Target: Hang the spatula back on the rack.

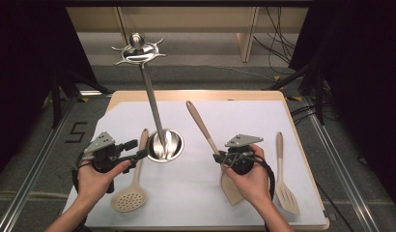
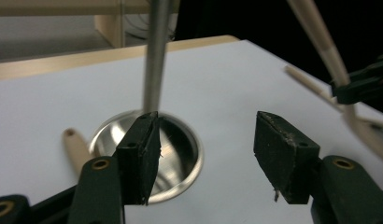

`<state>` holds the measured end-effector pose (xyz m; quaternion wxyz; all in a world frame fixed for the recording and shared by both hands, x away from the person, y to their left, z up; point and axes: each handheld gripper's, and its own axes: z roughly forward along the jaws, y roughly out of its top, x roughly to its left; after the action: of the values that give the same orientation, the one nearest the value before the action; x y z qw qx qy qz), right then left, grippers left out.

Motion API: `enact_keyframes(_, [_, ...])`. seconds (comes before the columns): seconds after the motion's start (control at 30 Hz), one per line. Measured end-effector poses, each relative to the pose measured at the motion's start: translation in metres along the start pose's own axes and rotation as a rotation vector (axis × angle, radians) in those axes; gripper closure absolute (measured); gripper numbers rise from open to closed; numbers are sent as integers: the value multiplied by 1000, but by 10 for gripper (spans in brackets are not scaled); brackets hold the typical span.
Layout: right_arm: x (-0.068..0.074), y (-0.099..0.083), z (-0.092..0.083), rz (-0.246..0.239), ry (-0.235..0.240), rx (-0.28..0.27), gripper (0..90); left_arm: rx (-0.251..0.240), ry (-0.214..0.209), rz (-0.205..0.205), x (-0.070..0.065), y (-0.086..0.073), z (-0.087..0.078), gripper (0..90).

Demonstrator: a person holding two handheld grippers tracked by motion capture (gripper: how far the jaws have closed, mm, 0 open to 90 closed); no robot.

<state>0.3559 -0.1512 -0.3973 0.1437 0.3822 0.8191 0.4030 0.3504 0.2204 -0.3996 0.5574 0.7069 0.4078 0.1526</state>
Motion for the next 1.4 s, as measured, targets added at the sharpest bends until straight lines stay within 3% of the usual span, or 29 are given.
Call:
enact_keyframes(0.03, [1, 1, -2, -22, 3, -8, 791, -4, -8, 8, -6, 5, 0, 412])
enact_keyframes(0.13, [9, 3, -5, -13, 9, -32, 791, -33, -64, 19, -21, 23, 7, 415])
enact_keyframes(0.2, [11, 3, -6, -26, 17, -31, 791, -32, -73, 16, -26, 27, 9, 415])
enact_keyframes(0.23, [14, 4, -6, -51, 21, -47, 791, -38, -111, 20, -36, 39, 17, 415])
enact_keyframes(0.27, [16, 4, -7, -34, 19, -40, 791, -40, -127, 21, -40, 43, 22, 414])
enact_keyframes(0.3, [16, 4, -6, -59, 34, -51, 791, -37, -141, 23, -45, 48, 26, 414])
enact_keyframes(0.37, [18, 5, -7, -49, 33, -42, 791, -35, -154, 23, -49, 51, 30, 412])
enact_keyframes(0.47, [22, 7, -5, -86, 40, -54, 790, -25, -173, 20, -55, 57, 44, 414])
enact_keyframes(0.57, [28, 8, -6, -63, 46, -66, 791, -14, -194, -4, -59, 60, 55, 414])
enact_keyframes(0.6, [28, 10, -7, -104, 60, -74, 791, -15, -200, -12, -61, 60, 58, 414])
enact_keyframes(0.63, [31, 10, -8, -83, 59, -74, 791, -14, -210, -18, -63, 62, 63, 413])
enact_keyframes(0.67, [30, 11, -7, -115, 58, -84, 791, -14, -224, -13, -64, 63, 66, 413])
enact_keyframes(0.73, [33, 12, -8, -117, 49, -95, 791, -10, -232, -26, -67, 64, 69, 418])
enact_keyframes(0.9, [39, 14, -9, -136, 67, -96, 791, -29, -244, -21, -72, 67, 73, 506])
enact_keyframes(0.97, [42, 13, -10, -115, 68, -93, 790, -41, -238, -9, -72, 68, 73, 553])
enact_keyframes(1.0, [42, 14, -9, -144, 63, -111, 790, -49, -237, 8, -71, 68, 73, 579])
enact_keyframes(1.07, [44, 14, -9, -139, 67, -111, 790, -58, -237, 12, -71, 68, 73, 611])
enact_keyframes(1.27, [45, 14, -8, -151, 70, -114, 790, -75, -299, 4, -76, 73, 66, 674])
enact_keyframes(1.3, [47, 15, -6, -165, 66, -141, 788, -78, -318, 1, -79, 74, 64, 707])
enact_keyframes(1.33, [48, 15, -7, -165, 78, -127, 787, -80, -327, -16, -82, 76, 61, 725])
enact_keyframes(1.37, [48, 16, -7, -184, 79, -144, 784, -89, -369, -3, -88, 79, 58, 740])
enact_keyframes(1.4, [49, 16, -7, -181, 88, -145, 781, -89, -373, 35, -93, 80, 55, 745])
